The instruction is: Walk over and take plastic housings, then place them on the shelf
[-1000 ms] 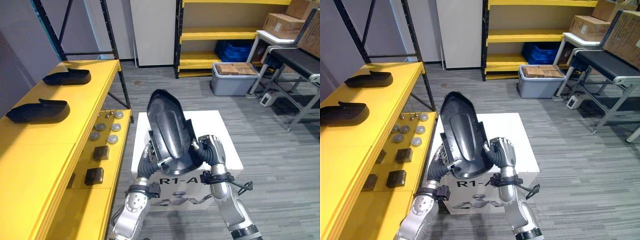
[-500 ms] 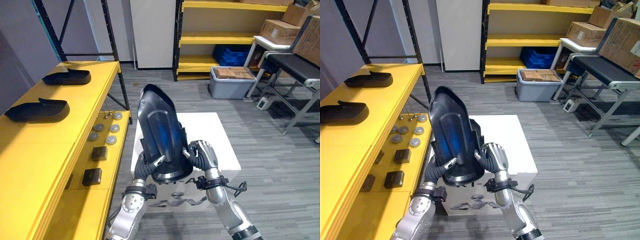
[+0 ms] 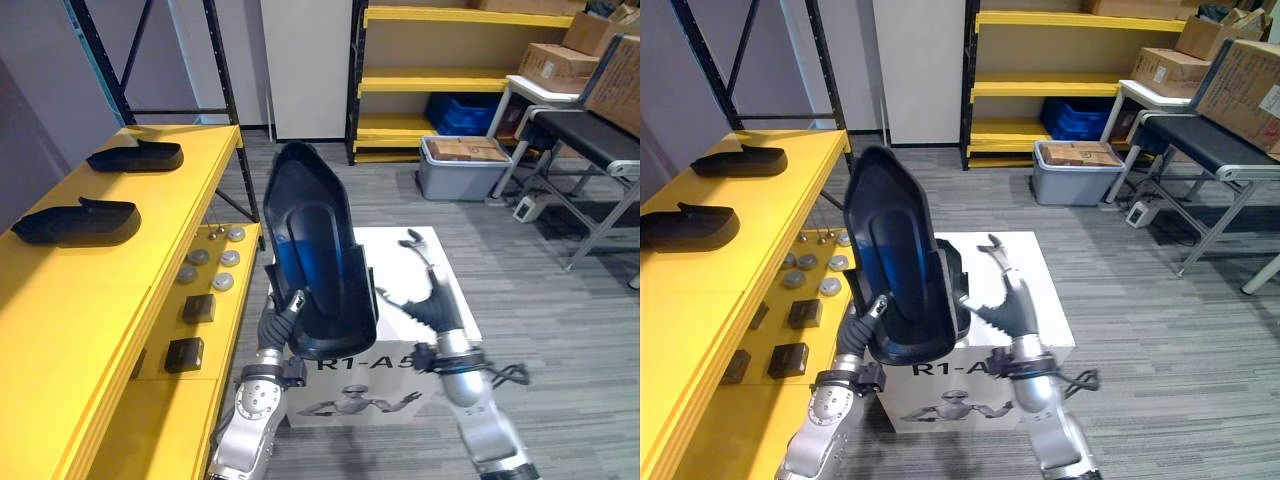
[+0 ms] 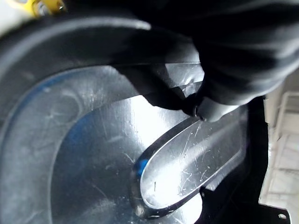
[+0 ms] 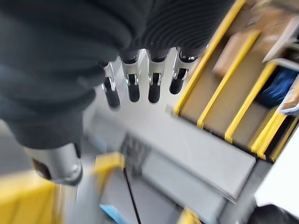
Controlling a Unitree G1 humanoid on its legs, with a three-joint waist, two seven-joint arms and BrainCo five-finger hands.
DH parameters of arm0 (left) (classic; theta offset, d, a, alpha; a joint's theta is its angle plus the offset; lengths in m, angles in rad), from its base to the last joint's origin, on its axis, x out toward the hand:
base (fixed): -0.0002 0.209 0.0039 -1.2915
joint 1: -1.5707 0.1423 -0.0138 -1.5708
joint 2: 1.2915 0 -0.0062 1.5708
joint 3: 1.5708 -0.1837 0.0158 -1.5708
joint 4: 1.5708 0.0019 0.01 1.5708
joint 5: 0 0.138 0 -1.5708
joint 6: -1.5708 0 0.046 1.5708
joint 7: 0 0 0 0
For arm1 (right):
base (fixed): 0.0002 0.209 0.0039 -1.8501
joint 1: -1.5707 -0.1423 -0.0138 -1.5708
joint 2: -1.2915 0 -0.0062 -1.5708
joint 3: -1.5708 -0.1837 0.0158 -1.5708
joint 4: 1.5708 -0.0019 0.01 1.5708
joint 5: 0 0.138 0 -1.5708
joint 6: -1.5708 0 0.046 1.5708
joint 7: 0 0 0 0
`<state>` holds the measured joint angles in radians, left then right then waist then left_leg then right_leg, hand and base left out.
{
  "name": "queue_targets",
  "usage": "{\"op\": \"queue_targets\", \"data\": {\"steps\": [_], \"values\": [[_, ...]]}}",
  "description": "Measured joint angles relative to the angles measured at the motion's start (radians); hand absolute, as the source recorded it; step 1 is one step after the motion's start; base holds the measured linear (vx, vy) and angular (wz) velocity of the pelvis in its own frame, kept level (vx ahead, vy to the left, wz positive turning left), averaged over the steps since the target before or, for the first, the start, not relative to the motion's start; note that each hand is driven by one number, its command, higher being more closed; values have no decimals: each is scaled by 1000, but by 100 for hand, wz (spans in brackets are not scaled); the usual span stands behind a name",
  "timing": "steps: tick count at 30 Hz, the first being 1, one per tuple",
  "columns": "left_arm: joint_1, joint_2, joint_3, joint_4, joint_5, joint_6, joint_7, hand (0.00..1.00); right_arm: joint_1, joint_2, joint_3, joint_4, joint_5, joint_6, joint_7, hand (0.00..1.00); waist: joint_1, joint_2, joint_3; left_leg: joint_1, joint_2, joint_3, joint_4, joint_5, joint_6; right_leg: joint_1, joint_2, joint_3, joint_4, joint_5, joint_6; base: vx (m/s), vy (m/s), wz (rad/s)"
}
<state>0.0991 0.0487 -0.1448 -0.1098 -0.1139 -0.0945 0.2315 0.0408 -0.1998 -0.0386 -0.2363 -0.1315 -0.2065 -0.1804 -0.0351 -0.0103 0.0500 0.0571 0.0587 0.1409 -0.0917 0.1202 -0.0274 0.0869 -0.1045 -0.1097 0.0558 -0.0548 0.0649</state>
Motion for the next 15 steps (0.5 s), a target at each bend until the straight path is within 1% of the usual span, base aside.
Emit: {"op": "queue_targets", "data": {"steps": [2, 5, 8, 9, 11, 13, 15], "values": [[33, 0, 62, -30, 0, 0, 1, 100, 22, 0, -103, 0, 121, -4, 35, 0, -2, 0, 0, 0, 4, 8, 0, -6, -9, -1, 4, 10, -8, 2, -3, 0, 0, -11], [76, -3, 143, -72, 0, -1, 2, 100, 62, 0, -224, 17, 196, -5, 58, 0, -3, 0, 0, 1, 9, 19, 0, -8, -10, -2, 9, 17, -16, 5, -2, 8, -5, -12], [101, -9, 193, -105, 0, -8, 1, 100, 88, 1, -324, 86, 207, -6, 63, 0, -8, 0, 0, 1, 10, 19, 1, -8, -10, -2, 10, 17, -16, 5, -3, 0, 0, 0], [108, -11, 202, -116, 0, -10, 1, 100, 93, 1, -356, 132, 207, -6, 63, 0, -10, 0, 0, 1, 10, 19, 1, -8, -11, -2, 11, 17, -16, 5, -3, 0, 0, 0], [120, -24, 229, -140, 0, -16, -2, 100, 116, 2, -431, 289, 223, -1, 63, 0, -10, 0, 0, 0, 12, 18, 1, -9, -12, -1, 12, 16, -16, 5, -3, 0, 0, 0], [141, -38, 245, -158, 0, -27, -3, 100, 133, 3, -453, 388, 229, 8, 64, 0, -13, 1, 0, 0, 12, 18, 1, -11, -14, 0, 13, 17, -18, 5, -3, 0, 0, 0], [173, -44, 248, -169, -1, -47, -8, 100, 167, 6, -474, 555, 253, 27, 70, 0, -12, 4, 0, -1, 13, 17, 0, -14, -15, 2, 14, 15, -21, 5, -3, 0, 0, 0]]}}
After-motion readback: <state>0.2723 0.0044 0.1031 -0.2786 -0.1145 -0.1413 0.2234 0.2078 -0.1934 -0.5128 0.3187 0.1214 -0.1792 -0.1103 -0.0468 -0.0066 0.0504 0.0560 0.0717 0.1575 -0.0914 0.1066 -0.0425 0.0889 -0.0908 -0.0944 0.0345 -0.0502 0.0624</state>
